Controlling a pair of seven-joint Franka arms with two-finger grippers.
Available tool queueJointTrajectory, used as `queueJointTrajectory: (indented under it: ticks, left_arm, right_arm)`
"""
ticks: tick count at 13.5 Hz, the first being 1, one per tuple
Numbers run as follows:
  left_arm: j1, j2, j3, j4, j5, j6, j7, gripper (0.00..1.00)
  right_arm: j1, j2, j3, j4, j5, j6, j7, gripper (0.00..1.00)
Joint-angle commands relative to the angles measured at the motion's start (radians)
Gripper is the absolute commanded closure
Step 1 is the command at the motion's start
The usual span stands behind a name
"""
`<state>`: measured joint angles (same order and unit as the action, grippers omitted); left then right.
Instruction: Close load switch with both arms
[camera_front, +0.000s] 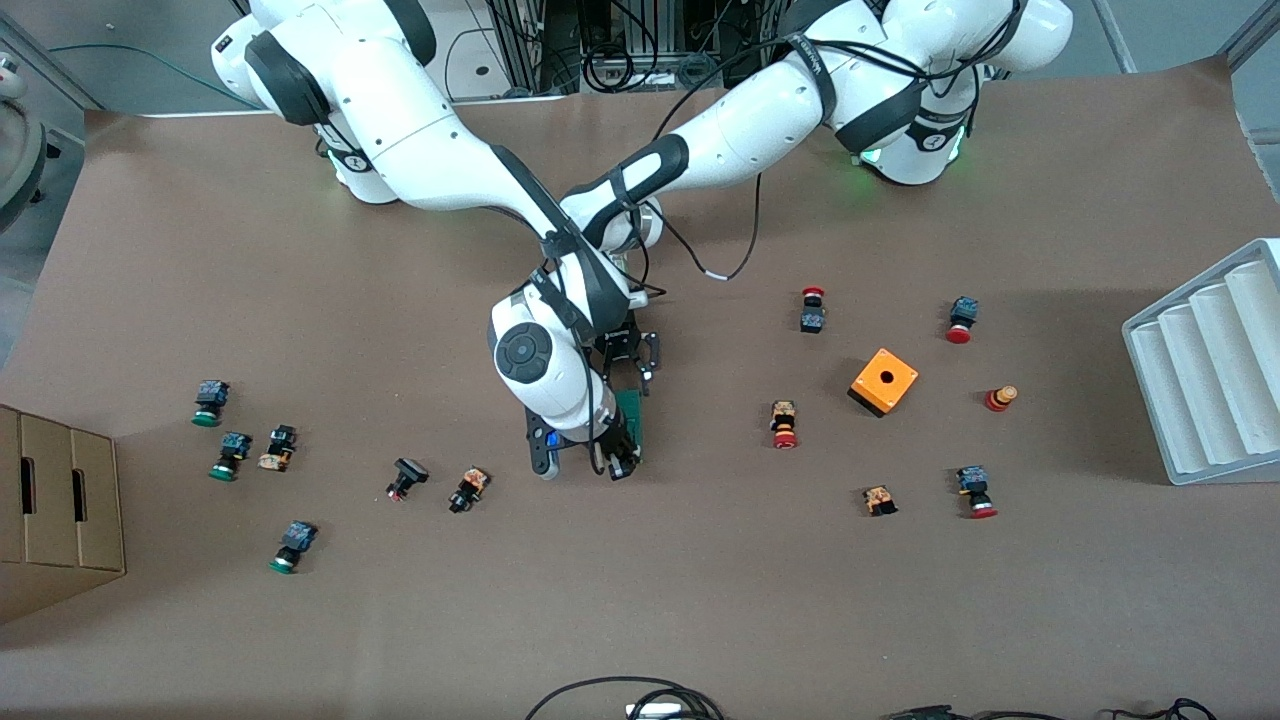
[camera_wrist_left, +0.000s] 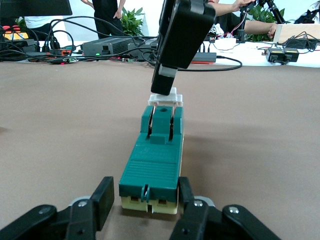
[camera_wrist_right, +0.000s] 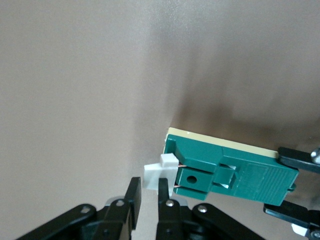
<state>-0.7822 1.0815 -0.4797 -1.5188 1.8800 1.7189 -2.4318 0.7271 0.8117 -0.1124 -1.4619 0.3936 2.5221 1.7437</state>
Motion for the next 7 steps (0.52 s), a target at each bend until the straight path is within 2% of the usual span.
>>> queueJointTrajectory:
  ticks: [1, 5, 6, 7]
  left_arm:
    - [0.000, -0.020, 0.006, -0.017, -0.012, 0.007, 0.011, 0.40]
    - [0.004, -0.018, 0.006, -0.017, -0.010, 0.007, 0.011, 0.40]
    - [0.004, -0.018, 0.006, -0.017, -0.009, 0.007, 0.011, 0.40]
    - [0.004, -0.018, 0.006, -0.017, -0.008, 0.007, 0.011, 0.40]
  right_arm:
    - [-0.012, 0.049, 0.005, 0.049, 0.014, 0.004, -0.015, 0.80]
    - [-0.012, 0.047, 0.005, 0.049, 0.014, 0.003, -0.015, 0.79]
    - [-0.018, 0.038, 0.007, 0.049, 0.014, -0.009, -0.015, 0.71]
    - [-0.032, 0.020, 0.008, 0.049, 0.016, -0.031, -0.013, 0.42]
